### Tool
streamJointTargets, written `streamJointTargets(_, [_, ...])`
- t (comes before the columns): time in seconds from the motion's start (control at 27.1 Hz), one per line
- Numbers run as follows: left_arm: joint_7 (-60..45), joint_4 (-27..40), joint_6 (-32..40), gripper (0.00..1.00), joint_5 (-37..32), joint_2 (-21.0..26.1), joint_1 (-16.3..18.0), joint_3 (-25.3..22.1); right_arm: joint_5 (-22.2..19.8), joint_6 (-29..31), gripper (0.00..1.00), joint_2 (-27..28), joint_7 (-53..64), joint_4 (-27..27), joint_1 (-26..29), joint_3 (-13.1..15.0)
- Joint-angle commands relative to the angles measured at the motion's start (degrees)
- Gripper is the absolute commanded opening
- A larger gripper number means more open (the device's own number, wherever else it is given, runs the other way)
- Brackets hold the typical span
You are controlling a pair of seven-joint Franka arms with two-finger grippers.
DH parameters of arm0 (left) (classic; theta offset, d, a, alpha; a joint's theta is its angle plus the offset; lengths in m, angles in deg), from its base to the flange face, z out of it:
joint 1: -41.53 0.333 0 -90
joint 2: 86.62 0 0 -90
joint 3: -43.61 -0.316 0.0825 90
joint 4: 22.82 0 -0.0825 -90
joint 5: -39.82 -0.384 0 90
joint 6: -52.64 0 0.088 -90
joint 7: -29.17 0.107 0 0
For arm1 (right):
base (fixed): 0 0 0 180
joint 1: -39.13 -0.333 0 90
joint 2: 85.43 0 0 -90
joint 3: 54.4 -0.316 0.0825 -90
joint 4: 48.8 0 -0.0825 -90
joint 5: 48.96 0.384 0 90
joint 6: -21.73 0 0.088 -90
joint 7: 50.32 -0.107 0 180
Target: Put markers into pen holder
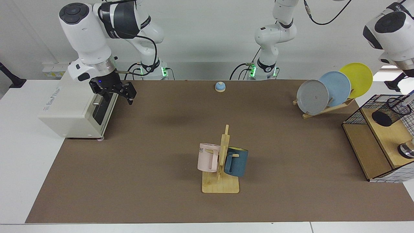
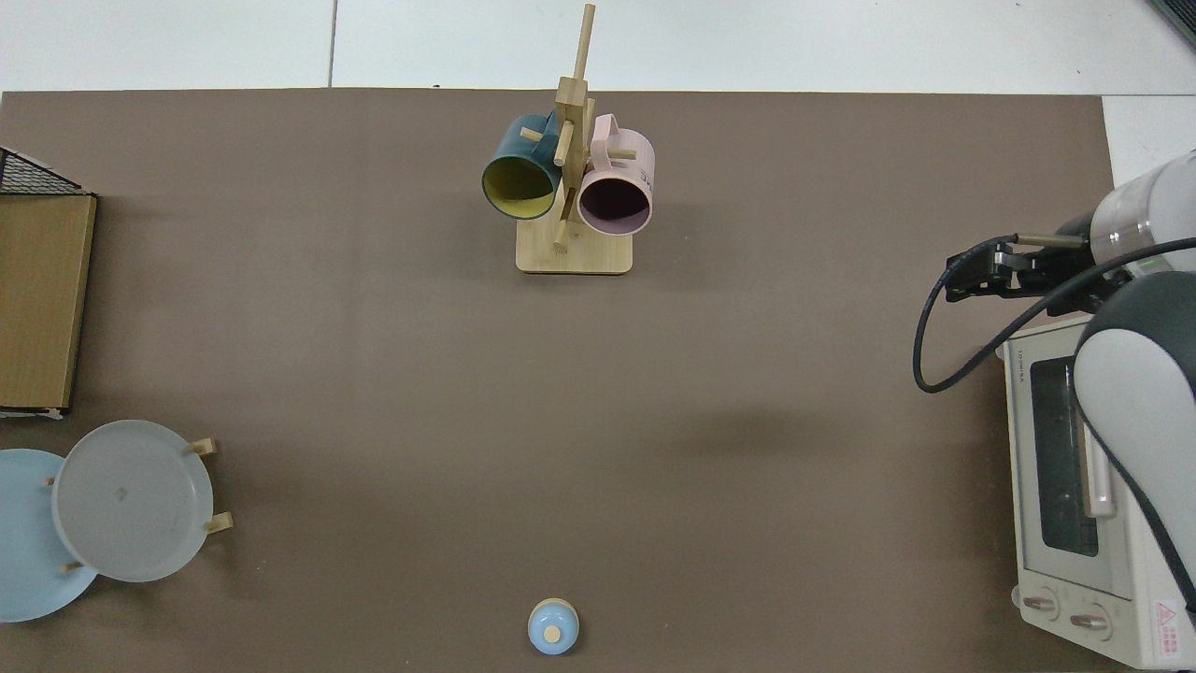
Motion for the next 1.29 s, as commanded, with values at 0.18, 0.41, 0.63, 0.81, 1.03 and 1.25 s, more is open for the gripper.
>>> streamJointTargets(0.18, [1.5,1.2,0.9,0.00,3.1,0.0,1.2,0.5,0.4,-0.5,1.00,-1.3,1.3,-1.4,1.3,-0.8])
streamJointTargets(0.41, [1.2,1.2,0.3,0.00,4.9,0.0,2.3,0.5,0.4,-0.2,1.00,-1.3,1.4,-1.4,1.6,-0.8])
streamJointTargets(0.63, [1.4,1.2,1.0,1.00,9.0,0.1,3.1,0.4,0.4,0.4,1.00,-1.3,1.3,-1.4,2.1,-0.8])
streamJointTargets(0.81, [2.3,0.9,1.1,1.00,8.5,0.3,3.0,0.3,0.4,0.3,1.00,-1.3,1.2,-1.4,2.0,-0.8])
streamJointTargets(1.03, [4.1,-0.4,1.4,1.00,7.3,0.5,2.5,0.3,0.4,0.0,1.00,-1.3,1.2,-1.4,1.9,-0.8])
streamJointTargets(1.25, [3.2,-3.9,7.3,1.00,7.9,0.5,1.0,2.5,0.4,-0.3,1.00,-1.4,1.3,-1.5,1.9,-0.8])
